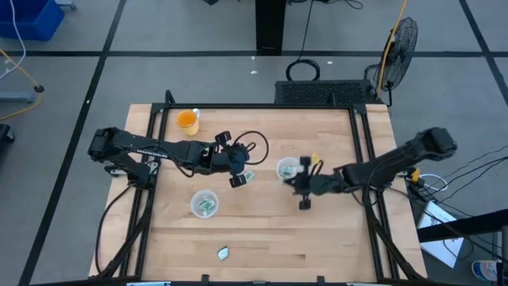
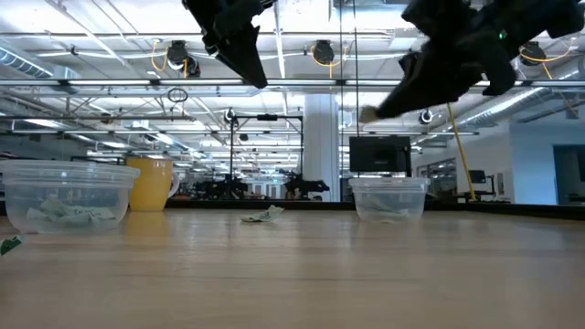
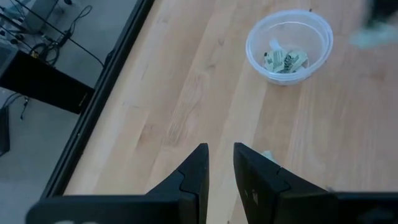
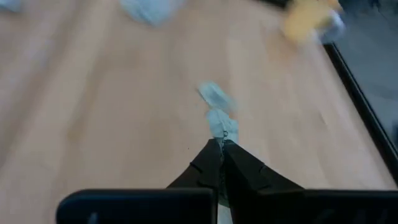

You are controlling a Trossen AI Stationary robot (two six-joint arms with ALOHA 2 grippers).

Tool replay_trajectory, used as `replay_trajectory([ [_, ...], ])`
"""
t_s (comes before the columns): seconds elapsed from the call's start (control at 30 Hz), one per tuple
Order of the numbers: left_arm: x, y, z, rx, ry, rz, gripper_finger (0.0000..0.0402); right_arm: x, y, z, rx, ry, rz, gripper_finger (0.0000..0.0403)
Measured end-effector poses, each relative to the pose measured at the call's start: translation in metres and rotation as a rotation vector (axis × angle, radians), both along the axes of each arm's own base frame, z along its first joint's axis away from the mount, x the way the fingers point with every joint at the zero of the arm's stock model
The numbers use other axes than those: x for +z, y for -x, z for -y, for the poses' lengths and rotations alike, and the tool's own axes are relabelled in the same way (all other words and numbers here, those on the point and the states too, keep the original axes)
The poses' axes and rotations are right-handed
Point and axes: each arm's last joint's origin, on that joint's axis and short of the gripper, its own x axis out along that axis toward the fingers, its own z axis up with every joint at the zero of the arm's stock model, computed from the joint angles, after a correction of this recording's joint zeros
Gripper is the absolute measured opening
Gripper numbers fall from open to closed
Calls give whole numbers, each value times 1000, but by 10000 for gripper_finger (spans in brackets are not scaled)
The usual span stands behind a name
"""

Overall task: Pick and place Stevia / Truvia into bins
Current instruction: Put the white stevia packet into the top transparent container, then put the white stevia packet into the bottom transparent container

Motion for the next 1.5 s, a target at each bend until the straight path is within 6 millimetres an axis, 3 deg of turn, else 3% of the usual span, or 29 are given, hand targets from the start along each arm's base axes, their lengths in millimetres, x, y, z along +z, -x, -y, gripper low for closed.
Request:
replay_trajectory([
  [0.17,0,0,0,1,0,2,81,-5,15,31,-184,-73,-90,3],
  [0.4,2,-2,0,11,9,35,81,-31,13,62,-192,-224,-228,4],
  [0.57,3,-3,0,2,7,47,81,-43,10,68,-186,-188,-294,4],
  [0.83,-3,-5,-5,-86,21,-19,81,-45,9,69,-153,-152,-310,5],
  [1.0,-20,-13,-7,-138,76,-69,83,-44,8,69,-131,-131,-302,13],
  [1.23,-52,-33,-16,-139,58,-137,84,-42,6,69,-116,-118,-281,73],
  [1.5,-87,-56,-35,-271,247,-131,88,-41,5,69,-109,-111,-265,116],
])
